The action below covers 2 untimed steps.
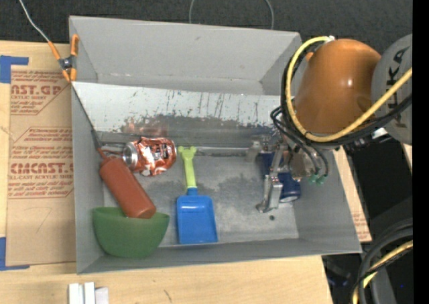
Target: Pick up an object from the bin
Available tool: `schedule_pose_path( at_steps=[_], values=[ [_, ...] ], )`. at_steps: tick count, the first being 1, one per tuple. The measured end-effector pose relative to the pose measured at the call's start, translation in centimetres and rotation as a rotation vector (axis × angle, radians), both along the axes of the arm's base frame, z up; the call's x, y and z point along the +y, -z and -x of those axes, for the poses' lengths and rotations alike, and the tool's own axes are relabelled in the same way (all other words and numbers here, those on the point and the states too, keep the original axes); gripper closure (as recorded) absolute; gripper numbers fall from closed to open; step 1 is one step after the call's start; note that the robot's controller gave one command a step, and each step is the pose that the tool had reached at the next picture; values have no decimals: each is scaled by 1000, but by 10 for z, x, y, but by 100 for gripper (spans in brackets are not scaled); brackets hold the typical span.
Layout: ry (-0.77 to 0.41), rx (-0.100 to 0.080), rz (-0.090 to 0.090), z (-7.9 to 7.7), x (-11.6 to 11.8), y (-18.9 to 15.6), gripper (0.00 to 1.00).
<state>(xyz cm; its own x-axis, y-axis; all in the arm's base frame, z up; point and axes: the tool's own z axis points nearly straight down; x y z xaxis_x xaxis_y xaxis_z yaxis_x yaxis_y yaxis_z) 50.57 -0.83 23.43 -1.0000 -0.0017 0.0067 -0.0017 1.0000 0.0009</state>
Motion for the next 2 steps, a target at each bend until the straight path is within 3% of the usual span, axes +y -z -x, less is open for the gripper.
schedule_pose_path(
  at_steps=[1, 2],
  values=[
    [0, -8, 0, -1, 0, -4, 0],
    [-48, -7, 0, 8, 51, 113, 0]
  ],
)
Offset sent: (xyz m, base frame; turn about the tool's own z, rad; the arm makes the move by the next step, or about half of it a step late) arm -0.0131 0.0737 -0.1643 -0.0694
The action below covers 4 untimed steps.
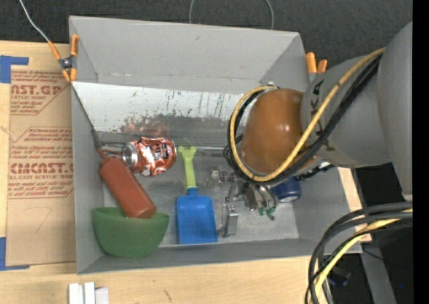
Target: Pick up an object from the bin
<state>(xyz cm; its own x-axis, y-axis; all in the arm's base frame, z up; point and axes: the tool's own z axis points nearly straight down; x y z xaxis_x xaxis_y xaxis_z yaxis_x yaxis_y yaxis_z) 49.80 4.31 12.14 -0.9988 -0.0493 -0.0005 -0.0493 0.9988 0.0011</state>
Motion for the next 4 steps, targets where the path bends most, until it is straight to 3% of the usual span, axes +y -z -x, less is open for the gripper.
schedule_pose_path(
  at_steps=[1, 2, 3, 4],
  values=[
    [-144, 0, 1, -12, 18, -21, 0],
    [-216, 1, -1, -7, 52, -6, 0],
    [-95, 0, -1, 2, 50, 53, 0],
    [-348, -8, -1, -19, 36, 51, 100]
  ],
)
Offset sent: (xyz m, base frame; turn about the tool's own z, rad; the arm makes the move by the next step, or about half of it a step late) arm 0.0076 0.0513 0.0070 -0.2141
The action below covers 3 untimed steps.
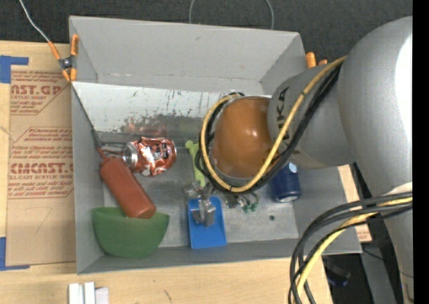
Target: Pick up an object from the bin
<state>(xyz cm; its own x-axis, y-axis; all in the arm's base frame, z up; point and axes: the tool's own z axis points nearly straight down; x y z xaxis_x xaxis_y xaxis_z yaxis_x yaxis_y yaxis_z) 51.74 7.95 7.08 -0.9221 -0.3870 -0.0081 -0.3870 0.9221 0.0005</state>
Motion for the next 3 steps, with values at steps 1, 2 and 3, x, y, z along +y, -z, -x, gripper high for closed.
schedule_pose_path(
  at_steps=[1, 2, 3],
  values=[
    [1, 0, 0, 0, 0, 0, 100],
    [2, -1, 0, 0, 0, -2, 100],
    [1, 12, 1, 3, 0, -17, 100]
  ],
)
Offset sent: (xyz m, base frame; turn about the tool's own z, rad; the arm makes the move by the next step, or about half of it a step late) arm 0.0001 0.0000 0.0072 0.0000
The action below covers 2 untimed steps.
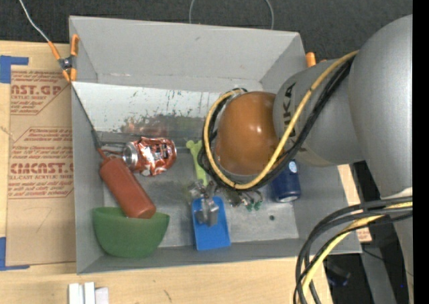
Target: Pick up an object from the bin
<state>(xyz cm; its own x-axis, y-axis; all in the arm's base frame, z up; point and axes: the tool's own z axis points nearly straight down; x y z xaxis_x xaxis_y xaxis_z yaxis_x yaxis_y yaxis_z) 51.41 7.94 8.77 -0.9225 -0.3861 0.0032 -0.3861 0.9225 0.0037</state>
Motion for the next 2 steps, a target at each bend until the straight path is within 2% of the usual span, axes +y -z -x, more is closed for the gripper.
schedule_pose_path(
  at_steps=[1, 2],
  values=[
    [-1, -5, 0, -1, 0, -30, 100],
    [-1, -10, -1, -2, 1, -45, 100]
  ],
)
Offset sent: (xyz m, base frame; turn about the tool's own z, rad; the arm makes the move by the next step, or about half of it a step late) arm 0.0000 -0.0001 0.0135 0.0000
